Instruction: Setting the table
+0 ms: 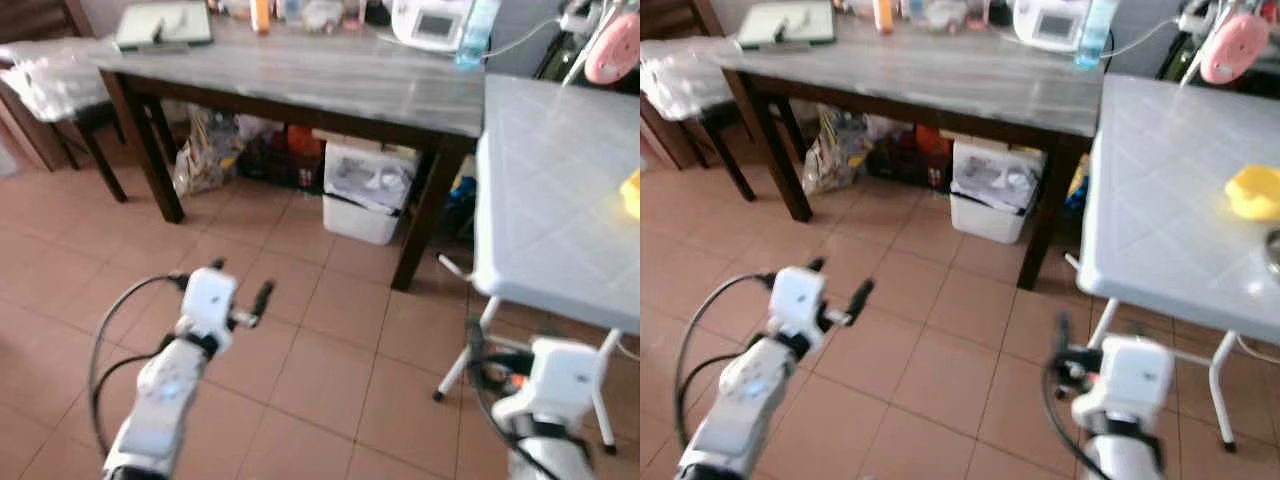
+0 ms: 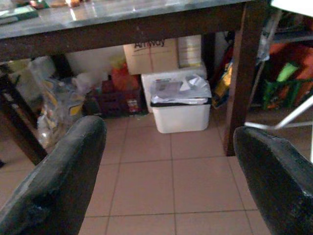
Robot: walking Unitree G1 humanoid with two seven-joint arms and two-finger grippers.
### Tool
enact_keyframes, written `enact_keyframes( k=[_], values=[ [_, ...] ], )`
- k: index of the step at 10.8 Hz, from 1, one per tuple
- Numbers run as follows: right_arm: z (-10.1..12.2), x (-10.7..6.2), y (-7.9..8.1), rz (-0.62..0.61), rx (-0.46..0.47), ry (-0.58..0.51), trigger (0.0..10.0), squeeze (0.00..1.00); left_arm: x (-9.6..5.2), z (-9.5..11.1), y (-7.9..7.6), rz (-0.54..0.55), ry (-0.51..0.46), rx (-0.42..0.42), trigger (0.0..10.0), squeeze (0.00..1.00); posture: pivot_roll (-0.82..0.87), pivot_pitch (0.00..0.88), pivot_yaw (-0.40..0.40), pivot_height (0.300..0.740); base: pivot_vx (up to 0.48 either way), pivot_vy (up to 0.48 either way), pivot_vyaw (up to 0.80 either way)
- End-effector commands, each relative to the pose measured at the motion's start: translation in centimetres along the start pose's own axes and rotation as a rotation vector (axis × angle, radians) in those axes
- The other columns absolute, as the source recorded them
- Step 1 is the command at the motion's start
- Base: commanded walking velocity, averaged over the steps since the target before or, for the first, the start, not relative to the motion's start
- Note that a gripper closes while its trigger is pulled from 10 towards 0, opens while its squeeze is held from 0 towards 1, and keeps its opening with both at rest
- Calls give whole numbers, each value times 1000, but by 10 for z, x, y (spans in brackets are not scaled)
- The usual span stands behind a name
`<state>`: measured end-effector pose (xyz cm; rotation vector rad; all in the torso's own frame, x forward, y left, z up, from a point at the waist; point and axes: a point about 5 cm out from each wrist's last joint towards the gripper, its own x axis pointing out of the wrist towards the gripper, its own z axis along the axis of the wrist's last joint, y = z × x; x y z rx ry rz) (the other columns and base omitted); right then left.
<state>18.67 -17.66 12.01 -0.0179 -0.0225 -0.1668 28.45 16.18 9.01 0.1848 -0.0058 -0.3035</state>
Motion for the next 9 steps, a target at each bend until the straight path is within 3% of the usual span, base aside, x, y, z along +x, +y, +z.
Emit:
enact_keyframes(
  k=[1, 5, 6, 9],
  values=[
    [2, -2, -6, -18, -22, -5, 10000, 0, 1, -1, -5, -21, 1, 0, 10000, 0, 73, 106, -15, 740, 0, -480, 0],
    [6, -2, -6, -9, -33, -26, 10000, 0, 1, 4, -4, -47, -25, 13, 10000, 0, 73, 109, -24, 740, 0, -480, 0],
    [11, -3, -5, -1, -88, -58, 10000, 0, 4, 13, -8, -65, -63, 10, 10000, 0, 67, 114, -30, 740, 0, -480, 0],
    [17, -5, -11, -38, -102, -76, 10000, 0, 8, 28, -17, -96, -120, -10, 10000, 0, 51, 119, -31, 740, 0, -480, 0]
  ],
)
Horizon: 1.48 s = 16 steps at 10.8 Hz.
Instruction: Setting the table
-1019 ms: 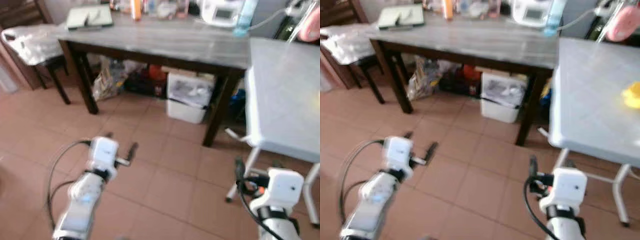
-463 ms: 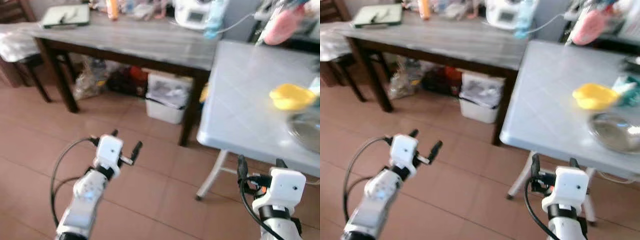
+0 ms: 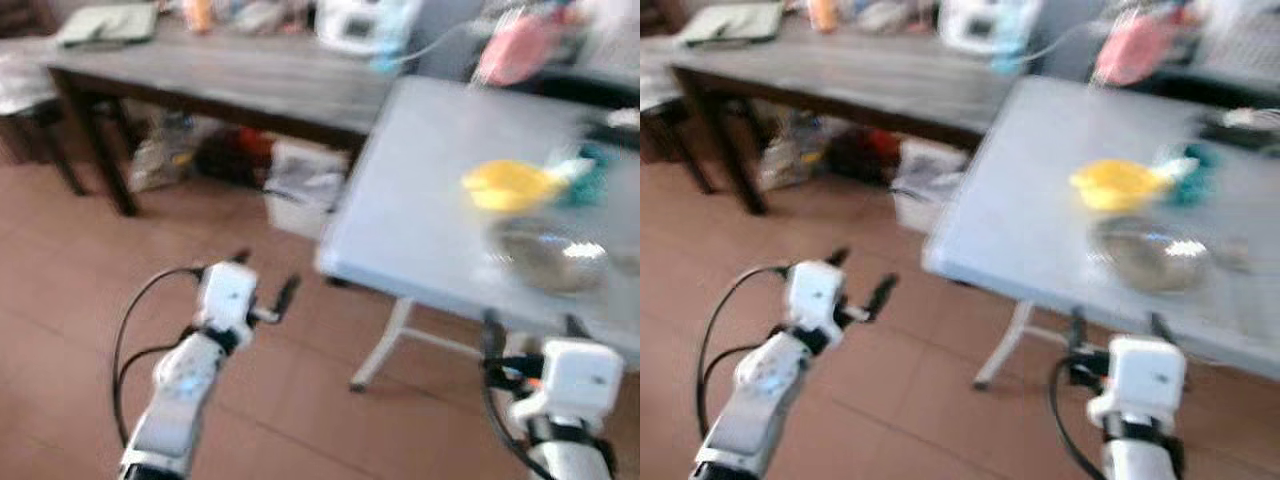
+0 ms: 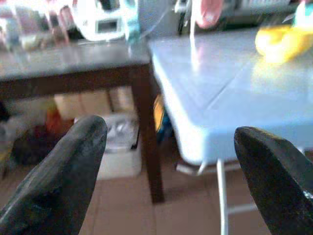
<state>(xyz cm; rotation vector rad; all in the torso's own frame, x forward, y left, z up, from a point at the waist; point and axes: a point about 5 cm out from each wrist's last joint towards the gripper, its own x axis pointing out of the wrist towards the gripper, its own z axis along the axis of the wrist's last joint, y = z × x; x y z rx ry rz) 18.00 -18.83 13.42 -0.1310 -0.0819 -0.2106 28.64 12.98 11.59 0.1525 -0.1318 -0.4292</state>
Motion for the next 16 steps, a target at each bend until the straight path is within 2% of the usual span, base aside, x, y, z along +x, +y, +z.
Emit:
enact_keyframes(
  k=[1, 6, 8, 13, 16],
  values=[
    [3, -1, 1, -3, 3, -7, 10000, 0, -3, -2, 6, 11, 18, 1, 10000, 0, 49, 118, -31, 740, 0, -480, 0],
    [1, -1, 3, -18, 14, 4, 10000, 0, 3, -2, 5, -8, 25, 2, 10000, 0, 39, 112, -10, 740, 0, -480, -404],
    [0, -1, 6, -15, 19, 8, 10000, 0, 3, -3, 3, -12, 27, -9, 10000, 0, 42, 114, -8, 740, 0, 0, 0],
    [2, 7, 14, 30, 47, -11, 10000, 0, 6, 3, 13, 54, 11, 1, 10000, 0, 68, 118, -3, 740, 0, 0, 0],
    [30, 25, 24, 102, 120, -117, 10000, 0, 15, 15, 29, 131, -26, 17, 10000, 0, 79, 117, 1, 740, 0, 0, 0]
  ],
)
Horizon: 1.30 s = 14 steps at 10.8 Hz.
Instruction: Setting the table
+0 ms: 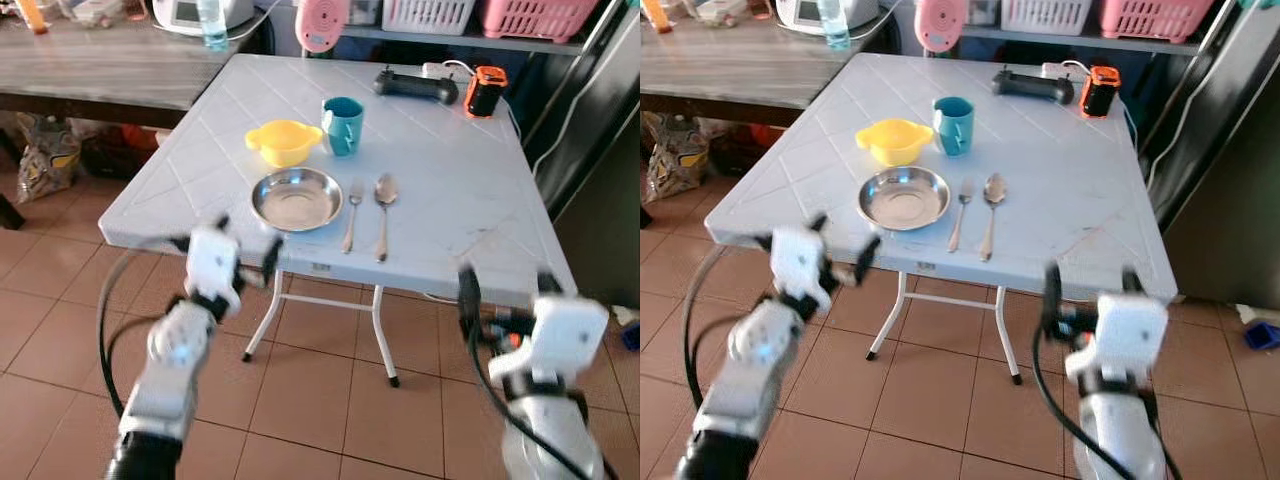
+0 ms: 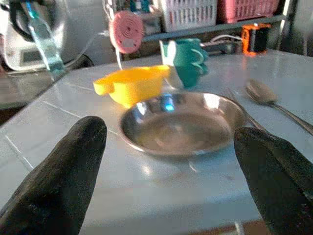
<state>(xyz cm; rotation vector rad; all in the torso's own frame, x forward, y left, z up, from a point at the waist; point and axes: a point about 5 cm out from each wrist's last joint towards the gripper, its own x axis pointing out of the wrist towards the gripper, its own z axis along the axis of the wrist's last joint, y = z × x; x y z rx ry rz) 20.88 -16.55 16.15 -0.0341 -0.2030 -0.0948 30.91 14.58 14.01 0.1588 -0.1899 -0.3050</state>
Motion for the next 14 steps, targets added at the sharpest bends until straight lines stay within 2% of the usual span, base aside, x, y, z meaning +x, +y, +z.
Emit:
enact_keyframes(
  k=[1, 3, 14],
  values=[
    [1, -2, 0, 0, 3, 5, 10000, 0, -1, -6, 3, 8, 33, -2, 10000, 0, 80, 116, 0, 740, 0, 0, 0],
    [-7, -8, -3, -12, 3, 42, 10000, 0, -2, -9, 3, 0, 50, -2, 10000, 0, 80, 117, 2, 740, 0, 278, 0],
    [-10, -14, -1, -10, -8, 66, 10000, 0, -2, -16, -4, -38, 85, -13, 10000, 0, 65, 123, 5, 740, 0, 410, 0]
  ],
)
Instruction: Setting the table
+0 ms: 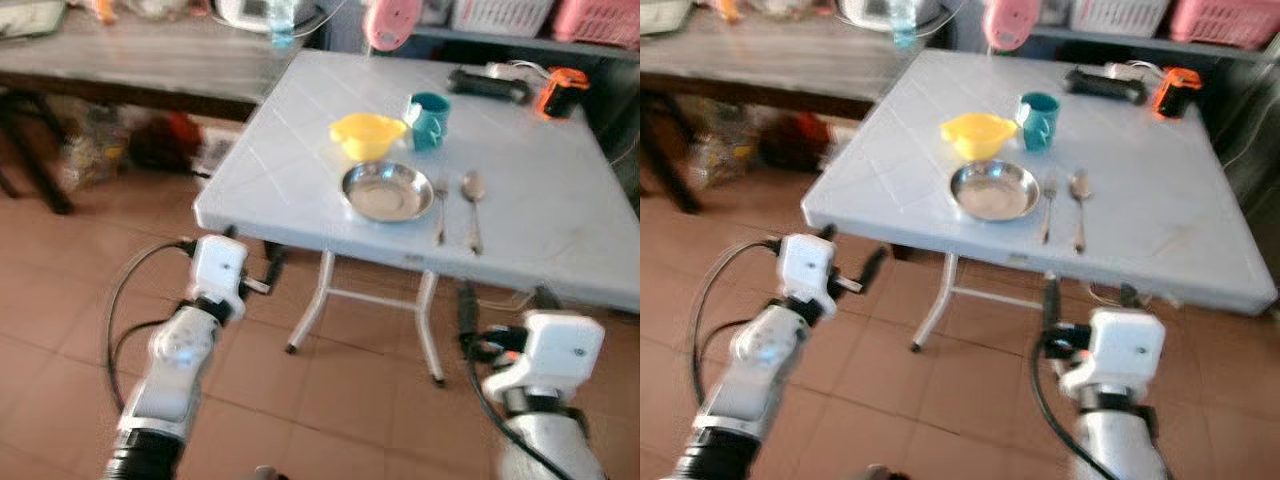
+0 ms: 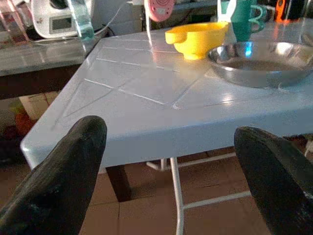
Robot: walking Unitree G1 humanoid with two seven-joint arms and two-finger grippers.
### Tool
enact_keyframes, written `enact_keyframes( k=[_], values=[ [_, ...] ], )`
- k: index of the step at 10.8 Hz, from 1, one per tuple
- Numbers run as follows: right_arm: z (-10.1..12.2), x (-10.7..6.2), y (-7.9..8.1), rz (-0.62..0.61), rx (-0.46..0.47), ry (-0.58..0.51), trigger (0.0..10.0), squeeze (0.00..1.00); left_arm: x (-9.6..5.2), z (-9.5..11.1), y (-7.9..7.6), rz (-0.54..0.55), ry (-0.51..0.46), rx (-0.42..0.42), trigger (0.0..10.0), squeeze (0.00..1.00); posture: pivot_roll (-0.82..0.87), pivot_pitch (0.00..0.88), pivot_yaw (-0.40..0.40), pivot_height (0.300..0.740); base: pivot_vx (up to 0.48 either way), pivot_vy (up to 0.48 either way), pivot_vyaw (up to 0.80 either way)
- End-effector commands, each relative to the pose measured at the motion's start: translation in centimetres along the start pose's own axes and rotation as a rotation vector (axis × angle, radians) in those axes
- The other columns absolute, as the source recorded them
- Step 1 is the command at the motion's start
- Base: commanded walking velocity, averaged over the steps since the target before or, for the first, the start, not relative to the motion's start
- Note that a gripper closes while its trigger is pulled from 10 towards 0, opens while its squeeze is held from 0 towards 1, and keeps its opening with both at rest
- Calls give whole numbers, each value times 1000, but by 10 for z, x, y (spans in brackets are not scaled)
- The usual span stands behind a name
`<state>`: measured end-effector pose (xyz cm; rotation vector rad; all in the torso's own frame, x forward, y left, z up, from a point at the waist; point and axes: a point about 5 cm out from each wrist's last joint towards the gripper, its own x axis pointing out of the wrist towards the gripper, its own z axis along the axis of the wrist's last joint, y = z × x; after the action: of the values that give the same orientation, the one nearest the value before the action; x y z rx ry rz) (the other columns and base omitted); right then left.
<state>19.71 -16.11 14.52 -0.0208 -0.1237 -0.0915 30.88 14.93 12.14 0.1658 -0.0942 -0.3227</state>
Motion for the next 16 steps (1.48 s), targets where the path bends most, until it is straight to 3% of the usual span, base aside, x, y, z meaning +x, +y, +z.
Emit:
enact_keyframes(
  k=[1, 3, 9, 13, 16],
  values=[
    [4, 0, -5, -16, -20, -15, 10000, 0, 2, 2, -4, -14, -8, -6, 10000, 0, 64, 122, 5, 740, 0, 442, 0],
    [4, 0, -6, -20, -24, -16, 10000, 0, 3, 3, -5, -18, -14, -8, 10000, 0, 62, 123, 7, 740, 0, 368, 0],
    [8, 1, -15, -82, -67, -36, 10000, 0, 5, 18, -24, -108, -99, -71, 10000, 0, 61, 122, 3, 740, 0, 0, 0],
    [6, 1, -18, -91, -80, -22, 10000, 0, 5, 15, -31, -149, -87, -121, 10000, 0, 49, 122, 1, 740, 330, 0, 0],
    [5, 0, -18, -91, -83, -16, 10000, 0, 6, 16, -29, -151, -89, -123, 10000, 0, 47, 127, 1, 740, 355, 0, -746]
  ],
)
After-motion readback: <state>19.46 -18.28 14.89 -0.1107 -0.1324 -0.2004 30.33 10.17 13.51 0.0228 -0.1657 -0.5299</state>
